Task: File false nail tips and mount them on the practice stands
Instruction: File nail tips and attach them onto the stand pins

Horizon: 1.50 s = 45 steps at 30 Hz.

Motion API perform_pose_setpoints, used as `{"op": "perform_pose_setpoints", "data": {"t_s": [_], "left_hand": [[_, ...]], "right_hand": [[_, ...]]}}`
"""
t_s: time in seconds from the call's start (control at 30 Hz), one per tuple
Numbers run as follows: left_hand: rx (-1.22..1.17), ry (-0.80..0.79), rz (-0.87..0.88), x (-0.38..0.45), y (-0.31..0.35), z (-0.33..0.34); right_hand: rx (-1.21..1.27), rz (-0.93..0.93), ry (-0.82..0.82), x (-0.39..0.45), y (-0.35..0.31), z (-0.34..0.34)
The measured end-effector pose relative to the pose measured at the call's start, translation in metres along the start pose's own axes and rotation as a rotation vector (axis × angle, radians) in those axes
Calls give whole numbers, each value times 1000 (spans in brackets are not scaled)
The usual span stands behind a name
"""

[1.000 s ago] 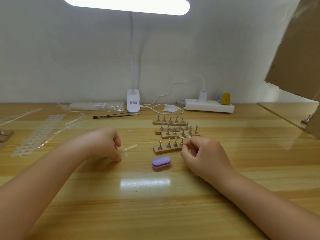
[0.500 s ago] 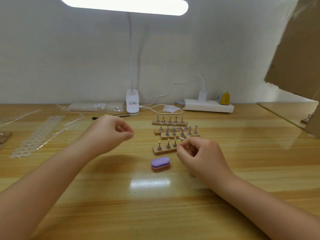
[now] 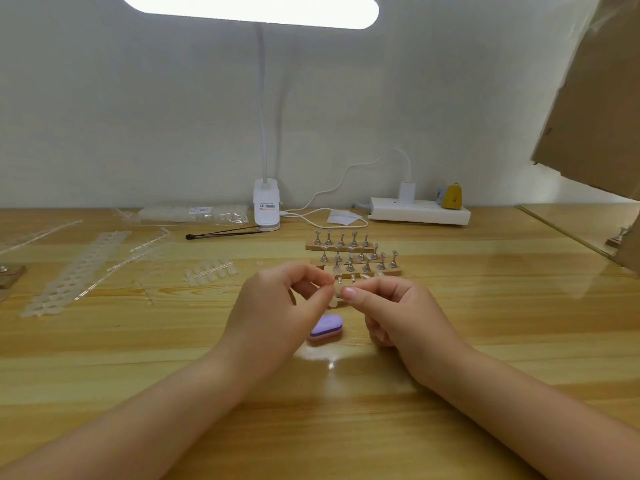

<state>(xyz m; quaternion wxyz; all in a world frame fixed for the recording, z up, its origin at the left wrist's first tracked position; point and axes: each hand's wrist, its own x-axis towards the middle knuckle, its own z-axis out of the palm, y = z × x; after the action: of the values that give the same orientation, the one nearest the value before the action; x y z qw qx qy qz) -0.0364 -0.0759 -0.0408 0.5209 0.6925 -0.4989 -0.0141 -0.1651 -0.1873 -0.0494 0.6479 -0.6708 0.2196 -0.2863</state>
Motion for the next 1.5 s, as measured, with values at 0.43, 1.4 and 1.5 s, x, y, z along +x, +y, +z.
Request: {"op": "perform_pose_setpoints", "data": {"t_s": [0.43, 1.4, 1.5], "left_hand": [[692, 124, -18, 18, -23, -19], [169, -2, 580, -1, -1, 4], [261, -12, 566, 2, -11, -1]], "right_hand": [[23, 59, 22, 5, 1, -7], [220, 44, -257, 9, 6, -10], [287, 101, -270, 10, 2, -13]]}}
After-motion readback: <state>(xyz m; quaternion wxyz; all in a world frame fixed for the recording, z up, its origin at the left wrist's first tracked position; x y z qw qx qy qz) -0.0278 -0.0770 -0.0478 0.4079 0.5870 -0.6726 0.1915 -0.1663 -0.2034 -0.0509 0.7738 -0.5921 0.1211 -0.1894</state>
